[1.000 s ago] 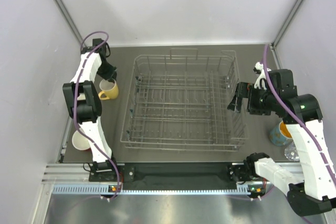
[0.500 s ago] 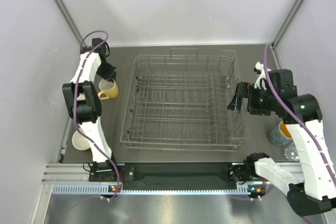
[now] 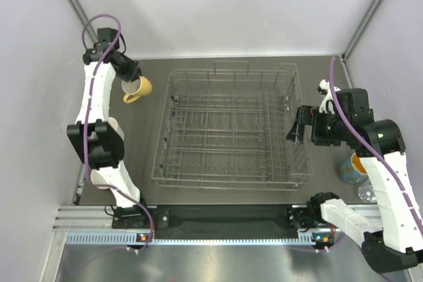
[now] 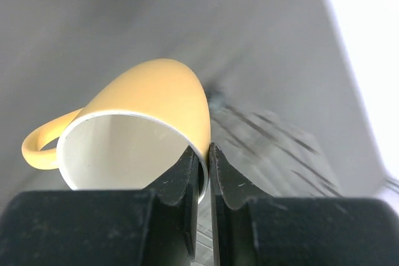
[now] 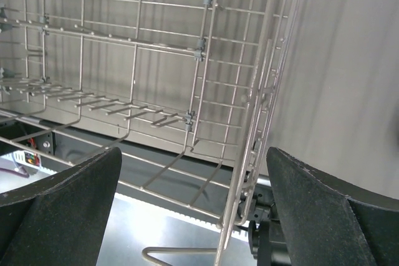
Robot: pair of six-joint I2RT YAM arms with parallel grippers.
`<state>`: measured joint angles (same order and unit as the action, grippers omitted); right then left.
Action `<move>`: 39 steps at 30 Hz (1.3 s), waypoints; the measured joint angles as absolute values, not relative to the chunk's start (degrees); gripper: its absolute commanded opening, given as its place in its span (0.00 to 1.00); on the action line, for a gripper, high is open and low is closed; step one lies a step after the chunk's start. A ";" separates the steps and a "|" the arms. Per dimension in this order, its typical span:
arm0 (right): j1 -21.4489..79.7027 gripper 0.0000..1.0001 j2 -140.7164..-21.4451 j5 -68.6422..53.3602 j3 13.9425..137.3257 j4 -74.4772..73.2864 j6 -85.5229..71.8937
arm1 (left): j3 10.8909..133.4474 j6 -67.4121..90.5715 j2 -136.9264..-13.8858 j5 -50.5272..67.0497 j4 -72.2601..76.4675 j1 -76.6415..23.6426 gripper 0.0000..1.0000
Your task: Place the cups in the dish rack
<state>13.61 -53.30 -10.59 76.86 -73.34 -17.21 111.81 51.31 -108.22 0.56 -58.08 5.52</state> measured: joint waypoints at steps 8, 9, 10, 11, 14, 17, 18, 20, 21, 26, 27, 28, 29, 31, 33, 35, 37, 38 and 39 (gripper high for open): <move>13.61 1.00 -53.34 -12.99 76.86 -73.01 -15.55 | 111.63 55.92 -95.02 9.19 -54.28 5.56 0.00; 13.61 1.00 -53.39 -13.45 76.86 -72.88 -15.27 | 110.87 56.64 -93.27 10.52 -53.04 5.56 0.00; 13.61 1.00 -53.45 -13.82 76.86 -72.75 -15.03 | 110.15 57.23 -91.83 11.57 -52.14 5.56 0.00; 13.61 1.00 -53.63 -14.33 76.86 -72.69 -14.79 | 108.49 58.24 -89.34 13.28 -50.52 5.56 0.00; 13.87 1.00 -54.57 -15.51 76.88 -72.42 -14.35 | 104.44 60.80 -83.99 17.34 -48.25 5.56 0.00; 14.31 1.00 -55.75 -15.92 77.06 -72.44 -14.06 | 101.60 63.48 -80.27 21.21 -46.52 5.23 0.00; 14.48 1.00 -56.38 -15.92 77.36 -72.55 -14.06 | 100.82 64.51 -79.18 22.79 -45.74 4.93 0.00; 15.16 0.99 -57.43 -16.12 78.15 -72.88 -14.06 | 99.77 66.30 -77.84 24.97 -44.03 4.14 0.00; 15.64 0.99 -58.04 -16.36 78.61 -72.97 -14.09 | 99.07 67.40 -77.19 26.30 -42.63 3.51 0.00; 19.18 0.98 -60.86 -18.81 80.16 -72.10 -14.17 | 90.67 76.38 -71.59 30.41 -30.74 -0.84 0.00; 19.99 0.98 -61.17 -19.75 80.27 -71.66 -14.50 | 87.77 78.94 -69.93 30.89 -27.40 -1.89 0.00; 20.73 0.98 -61.32 -20.78 80.31 -70.91 -14.87 | 84.90 81.67 -68.07 31.14 -24.64 -3.01 0.00; 21.65 0.98 -61.36 -21.85 80.31 -69.82 -15.51 | 82.48 84.18 -66.46 31.27 -22.57 -4.08 0.00; 23.62 0.98 -61.08 -25.02 80.23 -66.15 -17.32 | 78.65 88.27 -63.59 30.98 -19.62 -6.81 0.00; 26.37 0.98 -60.62 -28.49 80.25 -59.13 -19.31 | 76.05 91.83 -61.34 30.13 -17.63 -9.52 0.00; 29.34 1.00 -60.03 -30.85 80.34 -52.71 -21.37 | 74.26 94.76 -59.22 29.02 -16.29 -12.14 0.00; 31.73 1.00 -59.40 -30.76 80.42 -48.53 -23.20 | 73.41 96.62 -57.63 28.67 -15.49 -13.82 0.00; 32.49 1.00 -58.92 -29.74 80.42 -47.35 -23.92 | 73.06 97.49 -56.75 28.58 -14.98 -14.33 0.00; 32.86 1.00 -58.41 -28.45 80.42 -46.96 -24.47 | 72.66 98.06 -55.88 28.53 -14.46 -14.61 0.00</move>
